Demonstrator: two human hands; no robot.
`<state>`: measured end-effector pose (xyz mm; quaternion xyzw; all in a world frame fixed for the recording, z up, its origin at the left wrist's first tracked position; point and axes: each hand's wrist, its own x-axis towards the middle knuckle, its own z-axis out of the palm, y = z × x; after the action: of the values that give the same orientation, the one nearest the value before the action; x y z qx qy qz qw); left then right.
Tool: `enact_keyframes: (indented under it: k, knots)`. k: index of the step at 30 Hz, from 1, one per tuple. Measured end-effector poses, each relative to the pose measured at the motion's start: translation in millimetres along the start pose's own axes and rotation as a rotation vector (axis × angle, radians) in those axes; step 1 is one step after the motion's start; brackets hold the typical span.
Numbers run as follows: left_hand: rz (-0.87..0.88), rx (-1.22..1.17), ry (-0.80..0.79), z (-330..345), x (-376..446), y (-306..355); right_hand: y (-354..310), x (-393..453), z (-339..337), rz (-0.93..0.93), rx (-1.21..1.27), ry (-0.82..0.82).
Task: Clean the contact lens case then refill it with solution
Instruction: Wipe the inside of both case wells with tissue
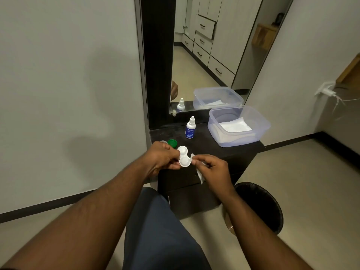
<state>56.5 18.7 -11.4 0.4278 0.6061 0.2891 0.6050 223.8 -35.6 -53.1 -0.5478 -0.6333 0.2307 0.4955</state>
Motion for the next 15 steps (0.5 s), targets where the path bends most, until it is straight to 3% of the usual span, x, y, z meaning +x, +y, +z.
enact_keyframes:
  k: [3,8,15]
  knots:
    - [0.024,0.005,0.011,1,0,-2,-1,2,-2,0.054,0.065,-0.041]
    - [0.028,0.006,0.023,1,-1,-3,-2,5,-9,-0.119,-0.101,-0.185]
    - [0.057,0.010,0.011,0,-2,-4,-5,18,-10,-0.240,-0.157,-0.235]
